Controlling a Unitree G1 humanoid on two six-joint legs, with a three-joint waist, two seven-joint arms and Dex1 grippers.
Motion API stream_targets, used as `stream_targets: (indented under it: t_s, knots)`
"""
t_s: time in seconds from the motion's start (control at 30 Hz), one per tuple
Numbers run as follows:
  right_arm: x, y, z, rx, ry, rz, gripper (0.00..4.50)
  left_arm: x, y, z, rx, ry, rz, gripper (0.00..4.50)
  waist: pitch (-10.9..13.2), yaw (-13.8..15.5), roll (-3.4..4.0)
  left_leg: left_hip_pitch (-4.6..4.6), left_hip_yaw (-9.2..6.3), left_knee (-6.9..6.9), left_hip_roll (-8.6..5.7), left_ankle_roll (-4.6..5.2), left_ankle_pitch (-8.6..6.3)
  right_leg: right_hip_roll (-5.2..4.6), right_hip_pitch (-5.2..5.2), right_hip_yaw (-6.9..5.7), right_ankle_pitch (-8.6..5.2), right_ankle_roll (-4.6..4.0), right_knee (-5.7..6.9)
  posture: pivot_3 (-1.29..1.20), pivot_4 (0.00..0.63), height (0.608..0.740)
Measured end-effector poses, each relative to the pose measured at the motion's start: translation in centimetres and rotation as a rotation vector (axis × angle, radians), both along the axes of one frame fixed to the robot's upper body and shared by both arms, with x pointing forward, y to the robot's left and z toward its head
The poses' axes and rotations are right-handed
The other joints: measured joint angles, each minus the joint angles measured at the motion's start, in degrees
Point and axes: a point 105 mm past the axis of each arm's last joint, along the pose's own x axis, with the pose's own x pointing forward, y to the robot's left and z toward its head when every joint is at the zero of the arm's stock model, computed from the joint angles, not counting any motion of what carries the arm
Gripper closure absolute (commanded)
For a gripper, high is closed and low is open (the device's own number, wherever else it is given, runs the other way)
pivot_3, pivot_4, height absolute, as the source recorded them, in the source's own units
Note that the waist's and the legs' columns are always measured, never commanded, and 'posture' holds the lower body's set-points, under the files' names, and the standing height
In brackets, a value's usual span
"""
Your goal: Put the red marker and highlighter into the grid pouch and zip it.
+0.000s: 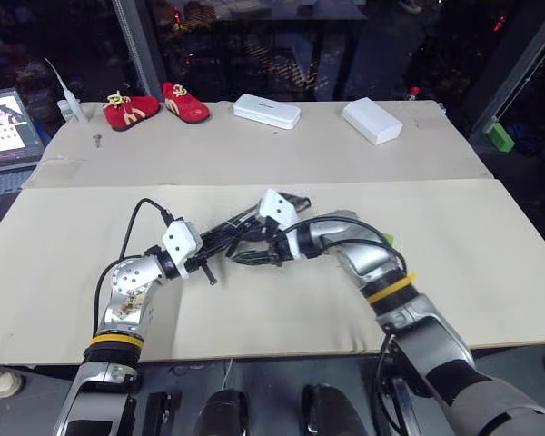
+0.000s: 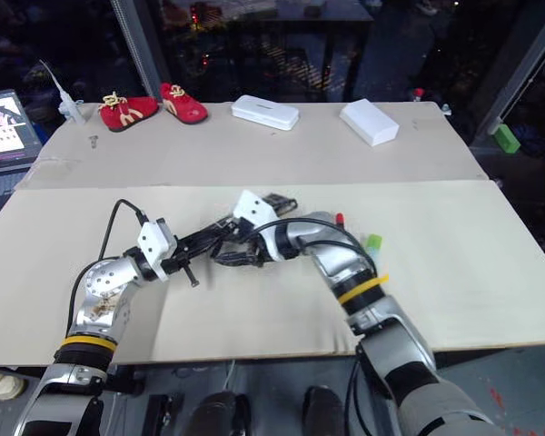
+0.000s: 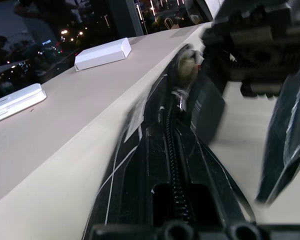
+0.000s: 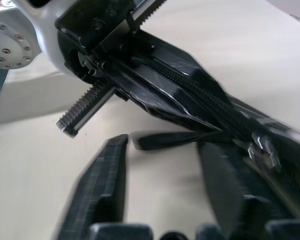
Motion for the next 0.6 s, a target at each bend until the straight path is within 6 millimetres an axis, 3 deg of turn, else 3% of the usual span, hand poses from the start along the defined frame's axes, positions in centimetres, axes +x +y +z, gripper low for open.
stream_targets:
  t_s: [0.07,0.2,0.3,0.37,0.43,0.5,0.57,0.6]
  knots:
    - [-0.9,-2.2,0.6,0.02,0.028,-0.01,0.63,-0.3,-0.1,-0.3,0.002,0.006,-0.004,4.5,0.0,0.1,0.0,-0.05,-0.03,0.0,0.01,0.03,-0.02,0.0,0.0,-0.01,0.0,0.01,-0.05,0.0,0.15,0.74]
    - [-4.5,-6.5,0.5,0.02,0.083,0.008,0.63,-0.6,-0.1,-0.6,0.003,0.012,-0.008,4.5,0.0,0.5,-0.01,-0.07,-0.11,-0.01,0.0,0.03,-0.03,0.04,0.0,-0.13,0.0,0.01,-0.13,0.0,0.15,0.74]
    - [-5.7,-8.1,0.7,0.026,0.077,-0.048,0.63,-0.7,-0.3,-0.4,0.001,0.005,-0.012,4.5,0.0,0.0,-0.03,0.13,-0.1,-0.01,0.0,0.01,-0.02,0.05,0.03,-0.04,-0.01,0.0,-0.22,0.0,0.15,0.74]
    - [-5.1,-9.6,1.1,0.027,0.048,-0.173,0.63,-0.7,-0.4,-0.5,0.0,0.004,-0.014,4.5,0.0,-0.2,-0.04,0.29,-0.1,-0.01,0.0,-0.02,0.0,0.05,0.12,0.03,0.0,-0.04,-0.14,0.0,0.15,0.74]
    - [-3.0,-11.7,1.8,0.049,-0.007,-0.4,0.63,-0.8,-0.3,-0.7,-0.001,0.012,-0.012,4.5,0.0,-0.3,-0.04,0.48,-0.13,-0.01,0.04,-0.03,0.01,0.07,0.27,0.08,-0.01,-0.06,-0.13,0.0,0.15,0.74]
    - [-0.2,-16.6,2.5,0.061,-0.071,-0.781,0.63,-0.9,-0.4,-0.8,-0.004,0.015,-0.013,4.5,0.0,-0.1,-0.05,0.62,-0.08,-0.02,0.0,-0.04,0.01,0.04,0.42,0.1,-0.04,-0.06,-0.14,0.0,0.15,0.74]
    - [0.0,-20.6,1.5,0.034,-0.085,-1.032,0.63,-1.0,-0.3,-1.0,-0.004,0.019,-0.009,4.5,0.0,0.4,-0.07,0.59,-0.06,-0.09,-0.01,-0.05,0.0,0.05,0.46,0.04,-0.13,-0.03,-0.18,0.0,0.15,0.74]
    - [-0.3,-21.2,0.5,0.017,-0.066,-1.079,0.63,-1.0,-0.2,-1.0,-0.004,0.021,-0.007,4.5,0.0,0.4,-0.07,0.59,-0.05,-0.12,-0.01,-0.06,-0.03,0.06,0.45,0.04,-0.15,-0.03,-0.19,0.0,0.15,0.74]
